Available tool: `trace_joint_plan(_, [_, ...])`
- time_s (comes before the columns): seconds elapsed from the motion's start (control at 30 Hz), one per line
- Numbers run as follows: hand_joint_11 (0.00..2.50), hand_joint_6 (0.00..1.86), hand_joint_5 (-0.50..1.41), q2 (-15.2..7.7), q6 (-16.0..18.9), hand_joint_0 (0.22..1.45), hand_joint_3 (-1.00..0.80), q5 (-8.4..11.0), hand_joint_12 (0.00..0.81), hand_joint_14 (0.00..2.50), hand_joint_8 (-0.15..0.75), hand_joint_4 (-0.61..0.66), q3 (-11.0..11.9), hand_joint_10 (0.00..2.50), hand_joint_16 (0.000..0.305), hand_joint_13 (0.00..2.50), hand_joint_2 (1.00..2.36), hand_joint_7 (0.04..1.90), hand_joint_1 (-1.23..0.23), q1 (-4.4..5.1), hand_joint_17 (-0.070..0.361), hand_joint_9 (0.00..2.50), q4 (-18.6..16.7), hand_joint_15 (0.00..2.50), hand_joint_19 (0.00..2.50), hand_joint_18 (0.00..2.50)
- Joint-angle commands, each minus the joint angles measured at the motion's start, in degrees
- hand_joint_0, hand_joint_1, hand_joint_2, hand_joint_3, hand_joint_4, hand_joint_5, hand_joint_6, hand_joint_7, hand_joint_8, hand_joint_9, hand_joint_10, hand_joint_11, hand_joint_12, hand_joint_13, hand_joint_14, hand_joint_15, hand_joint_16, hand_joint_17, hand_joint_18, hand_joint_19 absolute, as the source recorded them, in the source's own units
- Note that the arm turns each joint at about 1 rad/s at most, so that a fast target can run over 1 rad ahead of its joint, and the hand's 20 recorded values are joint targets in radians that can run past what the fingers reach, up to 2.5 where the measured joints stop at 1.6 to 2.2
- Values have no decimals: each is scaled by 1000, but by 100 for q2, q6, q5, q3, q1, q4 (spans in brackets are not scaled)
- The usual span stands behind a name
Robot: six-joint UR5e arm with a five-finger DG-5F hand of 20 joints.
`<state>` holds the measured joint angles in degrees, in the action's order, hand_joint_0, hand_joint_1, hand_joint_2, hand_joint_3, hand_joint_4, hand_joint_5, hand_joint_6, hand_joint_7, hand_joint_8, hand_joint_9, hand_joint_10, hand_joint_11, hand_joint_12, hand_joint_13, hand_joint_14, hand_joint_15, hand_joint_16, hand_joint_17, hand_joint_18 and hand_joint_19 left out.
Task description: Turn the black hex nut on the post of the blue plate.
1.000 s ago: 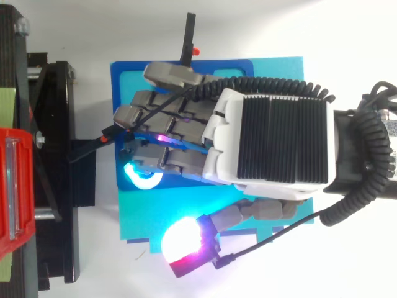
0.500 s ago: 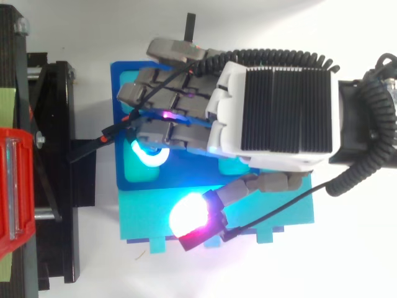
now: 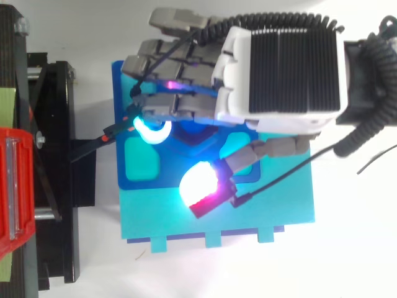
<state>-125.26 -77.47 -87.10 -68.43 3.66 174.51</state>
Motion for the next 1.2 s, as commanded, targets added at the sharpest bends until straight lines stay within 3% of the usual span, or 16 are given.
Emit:
trace_joint_plan(0.0, [0,501,-202,2,-22,463,-500,-308,394,3,269,206,5,2,63,292,1000,1137,-293,-181,141,282,92,67,116,157])
trace_joint_plan(0.1, [0,501,-202,2,-22,462,-500,-448,394,2,270,205,-3,0,62,292,1000,1132,-292,-278,140,284,153,74,109,159])
trace_joint_plan(0.17, [0,501,-202,2,-31,462,-500,-633,394,2,271,207,5,0,62,294,1000,1132,-291,-392,140,283,127,75,116,158])
trace_joint_plan(0.27, [0,501,-202,2,-66,462,-500,-747,394,2,270,207,5,0,62,294,1000,1131,-290,-471,140,281,30,75,110,158])
trace_joint_plan(0.5, [0,501,-202,2,-75,462,-500,-773,394,1,270,203,5,0,62,294,1000,1129,-290,-506,140,283,-128,75,117,157])
trace_joint_plan(0.83, [0,502,-205,-7,-93,463,-500,-721,394,2,270,204,172,0,62,293,1000,1093,-288,-419,139,283,-207,74,116,152])
trace_joint_plan(0.97, [0,502,-209,-51,-101,462,-500,-501,393,2,269,206,172,1,62,291,1000,1060,-287,-278,139,283,-409,73,121,151])
trace_joint_plan(1.17, [0,502,-207,-130,-110,462,-500,-334,393,3,269,207,172,0,61,291,1000,1055,-282,-137,138,285,-479,74,117,145])
